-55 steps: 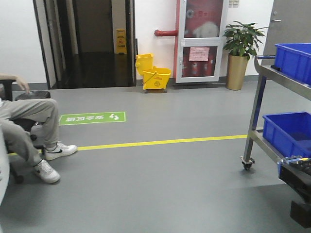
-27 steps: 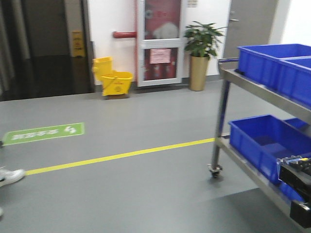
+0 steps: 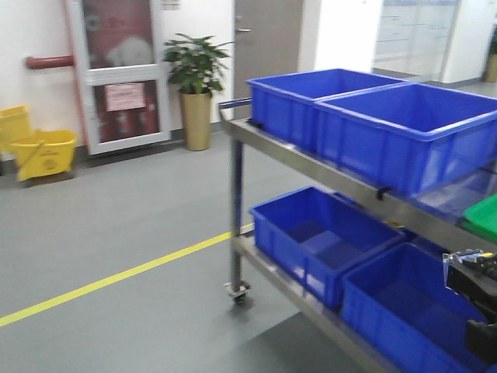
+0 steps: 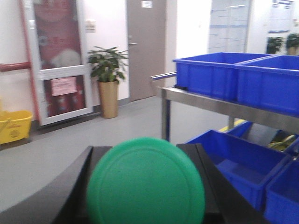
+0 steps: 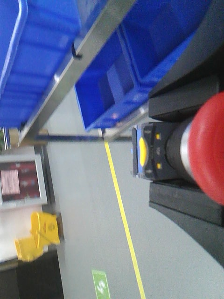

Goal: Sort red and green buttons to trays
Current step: 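Drive the base to the green and red trays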

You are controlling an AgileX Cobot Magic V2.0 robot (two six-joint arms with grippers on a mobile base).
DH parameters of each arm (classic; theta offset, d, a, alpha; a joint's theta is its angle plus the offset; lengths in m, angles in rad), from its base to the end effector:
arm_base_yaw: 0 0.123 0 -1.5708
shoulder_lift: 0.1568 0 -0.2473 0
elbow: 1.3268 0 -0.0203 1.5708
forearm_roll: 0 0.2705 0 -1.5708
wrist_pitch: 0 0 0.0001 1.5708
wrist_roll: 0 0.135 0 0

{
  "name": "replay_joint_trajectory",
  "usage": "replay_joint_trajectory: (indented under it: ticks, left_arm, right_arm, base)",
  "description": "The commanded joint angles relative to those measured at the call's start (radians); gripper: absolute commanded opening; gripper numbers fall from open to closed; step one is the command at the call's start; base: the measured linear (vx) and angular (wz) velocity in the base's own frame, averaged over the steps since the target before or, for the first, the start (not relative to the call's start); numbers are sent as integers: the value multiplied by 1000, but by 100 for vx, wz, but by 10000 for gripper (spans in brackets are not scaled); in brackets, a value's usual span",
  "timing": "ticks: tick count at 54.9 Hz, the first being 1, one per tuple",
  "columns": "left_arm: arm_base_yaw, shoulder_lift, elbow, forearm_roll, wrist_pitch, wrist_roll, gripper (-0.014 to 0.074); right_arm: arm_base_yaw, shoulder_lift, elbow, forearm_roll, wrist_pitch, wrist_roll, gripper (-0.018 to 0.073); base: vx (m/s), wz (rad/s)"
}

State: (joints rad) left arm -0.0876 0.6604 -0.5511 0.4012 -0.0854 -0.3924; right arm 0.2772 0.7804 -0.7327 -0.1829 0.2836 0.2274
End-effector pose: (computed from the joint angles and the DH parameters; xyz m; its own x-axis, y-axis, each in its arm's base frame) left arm 0.2351 -0.0251 0.3252 0.0572 0.0025 -0.9984 0.1201 0.9927 0.0094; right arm 0.2462 0.0629 0.3212 -0.2396 -0.0146 -0.9708 -0.2137 0.9762 0.0381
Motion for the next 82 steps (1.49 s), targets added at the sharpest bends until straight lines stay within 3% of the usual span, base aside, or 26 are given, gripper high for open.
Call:
replay_joint_trajectory:
  ticks: [1, 82]
  left_arm:
    - [-9, 1, -29, -7, -85, -10, 3]
    - [-9, 1, -29, -7, -84, -10, 3]
  right_arm:
    - [-1, -9, -29, -8, -88, -4, -9]
    - [-1, -9, -29, -8, -88, -4, -9]
  base:
    - [42, -57]
    - [30, -55]
